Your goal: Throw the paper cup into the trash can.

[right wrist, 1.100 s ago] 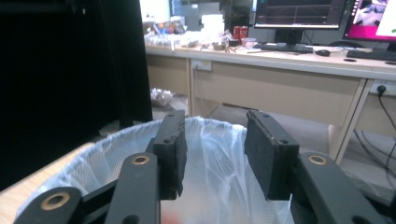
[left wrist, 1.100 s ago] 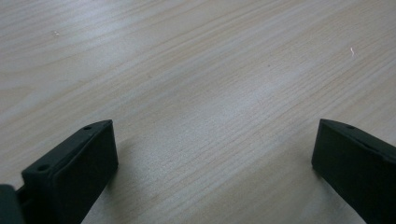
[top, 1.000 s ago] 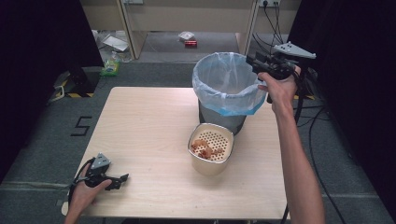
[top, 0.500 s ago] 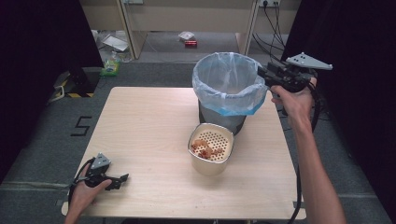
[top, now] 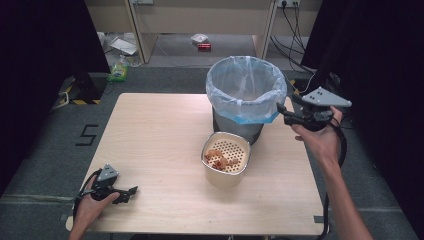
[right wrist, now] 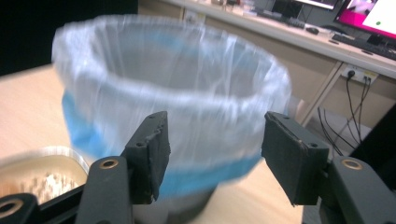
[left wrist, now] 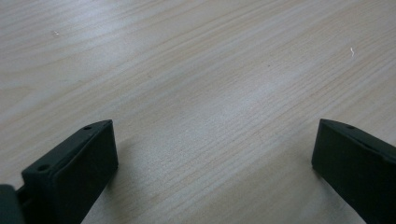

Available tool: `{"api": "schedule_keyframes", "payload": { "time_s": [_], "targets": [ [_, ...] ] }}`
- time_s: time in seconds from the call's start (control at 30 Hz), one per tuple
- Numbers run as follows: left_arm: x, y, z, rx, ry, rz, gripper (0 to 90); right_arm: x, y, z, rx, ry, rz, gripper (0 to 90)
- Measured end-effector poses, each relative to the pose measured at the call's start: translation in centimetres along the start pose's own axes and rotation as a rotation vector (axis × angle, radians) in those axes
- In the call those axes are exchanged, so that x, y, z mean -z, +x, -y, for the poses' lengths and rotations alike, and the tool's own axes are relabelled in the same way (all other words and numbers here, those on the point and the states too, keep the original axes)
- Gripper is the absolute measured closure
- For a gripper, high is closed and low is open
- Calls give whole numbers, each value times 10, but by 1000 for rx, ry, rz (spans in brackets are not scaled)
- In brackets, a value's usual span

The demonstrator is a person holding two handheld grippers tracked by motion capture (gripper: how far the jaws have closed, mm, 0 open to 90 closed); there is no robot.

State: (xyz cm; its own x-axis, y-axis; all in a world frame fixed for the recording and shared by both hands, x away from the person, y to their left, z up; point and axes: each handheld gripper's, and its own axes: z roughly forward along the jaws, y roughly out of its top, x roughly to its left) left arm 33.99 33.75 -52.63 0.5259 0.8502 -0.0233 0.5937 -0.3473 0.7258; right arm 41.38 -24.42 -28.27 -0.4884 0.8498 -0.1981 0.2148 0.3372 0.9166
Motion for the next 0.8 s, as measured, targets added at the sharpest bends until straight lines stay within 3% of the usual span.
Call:
{"api": "schedule_keyframes", "payload": {
  "time_s": [0.17,0.2,0.23,0.37,0.53,0.8],
  "targets": [
    [0,0,0,-1,1,0,0,4,12,31,26,41,-4,406],
    [0,0,0,-1,1,0,0,5,16,46,25,50,-11,406],
    [0,0,0,-1,1,0,0,5,16,46,25,50,-11,406],
    [0,0,0,-1,1,0,0,5,21,71,9,78,-22,404],
    [0,0,0,0,1,0,0,0,26,104,-48,104,-44,405],
    [0,0,0,-2,0,0,0,-12,37,144,-73,163,-56,404]
  ]
}}
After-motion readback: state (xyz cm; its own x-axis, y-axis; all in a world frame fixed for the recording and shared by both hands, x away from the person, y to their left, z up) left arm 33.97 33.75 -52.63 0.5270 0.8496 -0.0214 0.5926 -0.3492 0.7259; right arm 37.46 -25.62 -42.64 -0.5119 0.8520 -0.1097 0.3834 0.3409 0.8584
